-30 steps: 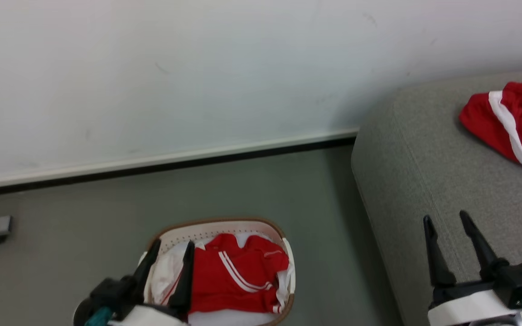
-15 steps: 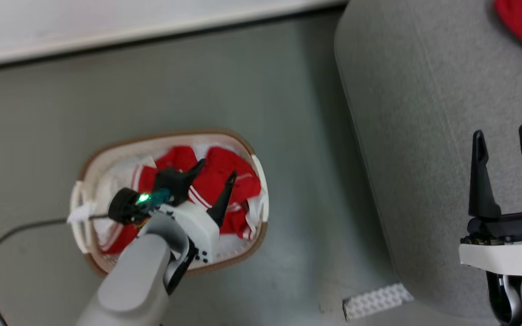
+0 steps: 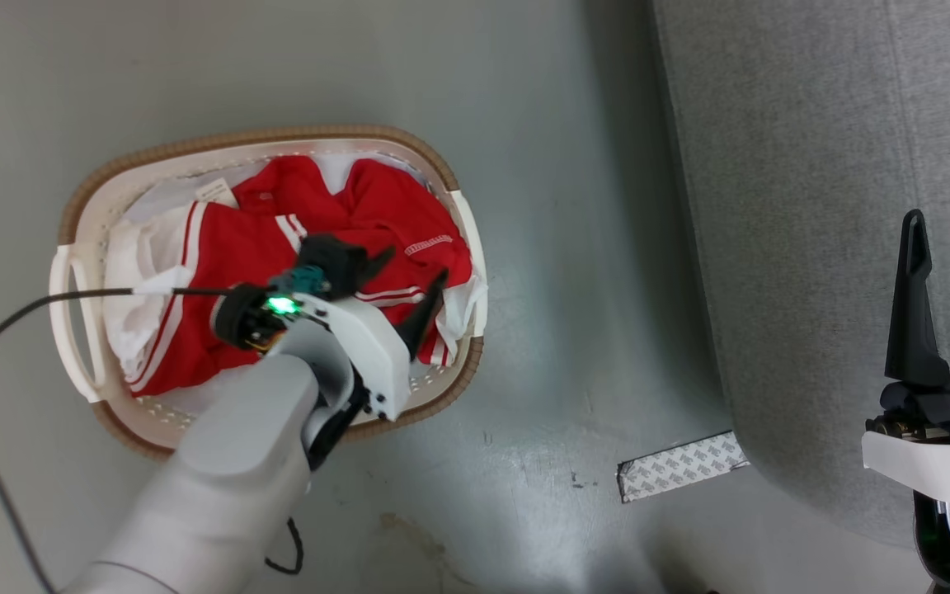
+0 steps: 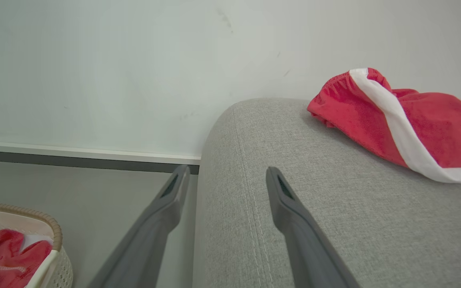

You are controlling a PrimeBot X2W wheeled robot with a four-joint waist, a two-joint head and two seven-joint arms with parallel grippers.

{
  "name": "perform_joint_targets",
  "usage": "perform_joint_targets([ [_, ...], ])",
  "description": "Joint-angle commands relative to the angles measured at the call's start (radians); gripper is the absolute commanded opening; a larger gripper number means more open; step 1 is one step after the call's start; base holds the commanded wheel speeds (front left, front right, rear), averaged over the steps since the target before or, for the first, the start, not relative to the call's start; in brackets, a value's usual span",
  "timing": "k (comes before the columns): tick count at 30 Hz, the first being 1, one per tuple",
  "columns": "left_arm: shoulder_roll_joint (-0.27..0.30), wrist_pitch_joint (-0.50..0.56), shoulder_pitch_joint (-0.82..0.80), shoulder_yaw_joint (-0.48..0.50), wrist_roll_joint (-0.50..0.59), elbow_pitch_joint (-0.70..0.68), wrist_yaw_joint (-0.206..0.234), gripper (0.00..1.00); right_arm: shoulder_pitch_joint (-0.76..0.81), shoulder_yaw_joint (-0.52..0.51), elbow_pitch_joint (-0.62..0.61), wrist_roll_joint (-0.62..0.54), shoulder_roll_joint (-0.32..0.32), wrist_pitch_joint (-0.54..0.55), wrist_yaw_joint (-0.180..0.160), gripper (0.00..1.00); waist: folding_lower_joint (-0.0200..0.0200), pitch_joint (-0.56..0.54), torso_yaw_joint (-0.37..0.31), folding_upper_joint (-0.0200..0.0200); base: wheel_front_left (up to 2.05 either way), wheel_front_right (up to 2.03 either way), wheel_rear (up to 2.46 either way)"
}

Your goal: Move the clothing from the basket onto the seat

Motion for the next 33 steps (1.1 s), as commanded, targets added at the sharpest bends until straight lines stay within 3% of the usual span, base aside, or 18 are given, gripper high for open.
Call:
perform_joint_targets([
  [1,0.014,-0.016,-0.025,-0.015,-0.036,0.020,0.002,1.00,-0.002,-0.001,-0.010,-0.005,0.000,-0.003,-0.003,1.00,-0.0003,0.011,0.009,0.0000,0.00,0.00,0.00],
  [13,0.040,-0.024,-0.079,-0.180,-0.298,-0.014,0.002,1.00,0.020,-0.006,-0.019,-0.008,0.000,-0.003,-0.003,1.00,-0.0003,0.036,0.017,0.0000,0.00,0.00,0.00],
  [20,0.056,-0.036,-0.118,-0.258,-0.377,-0.010,0.002,1.00,0.026,-0.014,-0.029,-0.016,0.000,-0.003,-0.003,1.00,-0.0003,0.056,0.025,0.0000,0.00,0.00,0.00],
  [31,0.023,-0.074,-0.180,-0.394,-0.479,0.000,0.002,1.00,0.051,-0.017,-0.052,-0.049,0.000,-0.003,-0.003,1.00,-0.0003,0.101,0.065,0.0000,0.03,0.03,0.03],
  [32,0.020,-0.081,-0.182,-0.407,-0.487,-0.006,0.002,0.75,0.052,-0.017,-0.054,-0.052,0.000,-0.003,-0.003,1.00,-0.0003,0.102,0.068,0.0000,0.07,0.07,0.07],
  [33,0.019,-0.090,-0.186,-0.419,-0.497,-0.007,0.002,0.38,0.053,-0.017,-0.056,-0.057,0.000,-0.003,-0.003,1.00,-0.0003,0.103,0.072,0.0000,0.05,0.05,0.05],
])
